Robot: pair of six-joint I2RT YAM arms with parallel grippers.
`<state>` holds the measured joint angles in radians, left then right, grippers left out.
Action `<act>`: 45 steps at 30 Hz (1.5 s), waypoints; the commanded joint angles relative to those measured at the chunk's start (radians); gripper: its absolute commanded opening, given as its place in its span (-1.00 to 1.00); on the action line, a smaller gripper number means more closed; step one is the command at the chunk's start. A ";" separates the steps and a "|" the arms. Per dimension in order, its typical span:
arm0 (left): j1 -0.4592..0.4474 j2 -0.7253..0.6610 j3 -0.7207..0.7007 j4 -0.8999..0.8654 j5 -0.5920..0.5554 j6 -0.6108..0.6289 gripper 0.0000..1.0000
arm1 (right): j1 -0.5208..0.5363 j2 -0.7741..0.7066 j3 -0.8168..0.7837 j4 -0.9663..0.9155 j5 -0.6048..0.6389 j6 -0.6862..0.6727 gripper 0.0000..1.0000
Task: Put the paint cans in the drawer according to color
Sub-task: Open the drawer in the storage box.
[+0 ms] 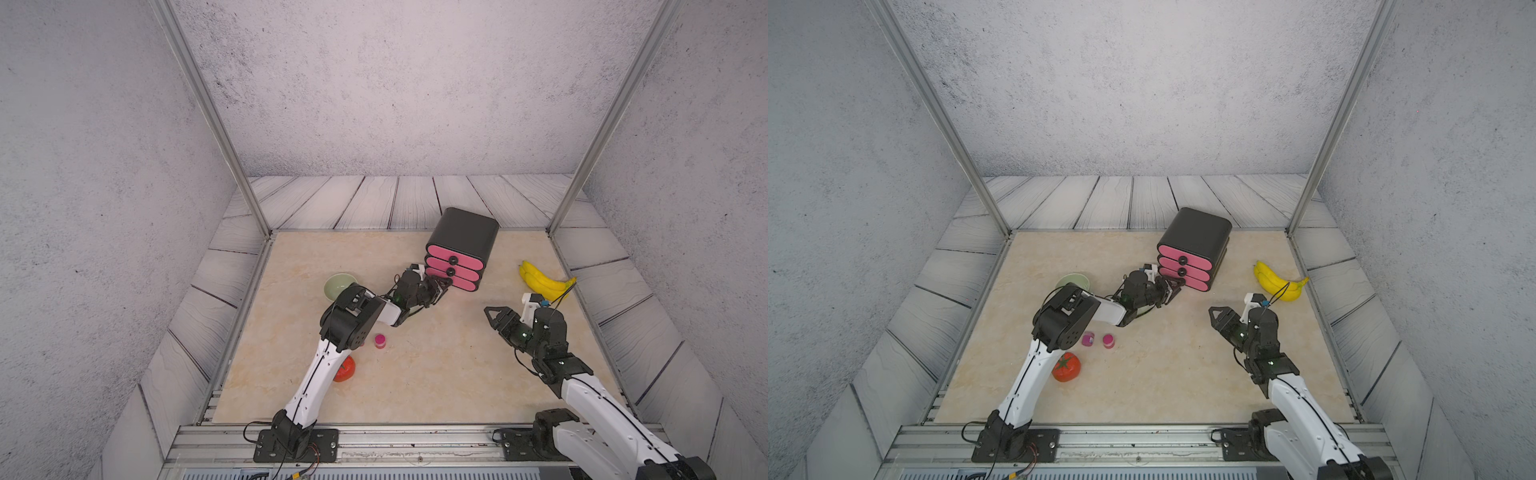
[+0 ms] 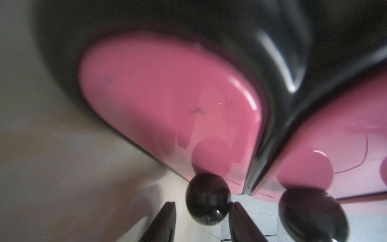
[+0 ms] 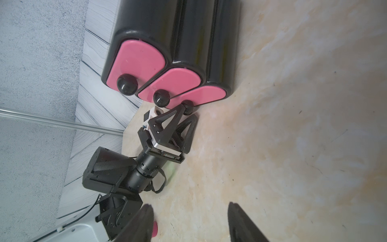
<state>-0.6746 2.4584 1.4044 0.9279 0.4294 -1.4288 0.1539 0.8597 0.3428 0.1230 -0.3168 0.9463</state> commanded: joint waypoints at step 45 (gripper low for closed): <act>0.000 -0.244 -0.420 0.118 0.139 -0.025 0.05 | -0.007 -0.048 -0.009 -0.006 -0.009 -0.040 0.23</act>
<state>-0.6708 2.2559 0.9806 1.1095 0.5301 -1.4952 0.1509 0.8333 0.3389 0.1093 -0.3161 0.9337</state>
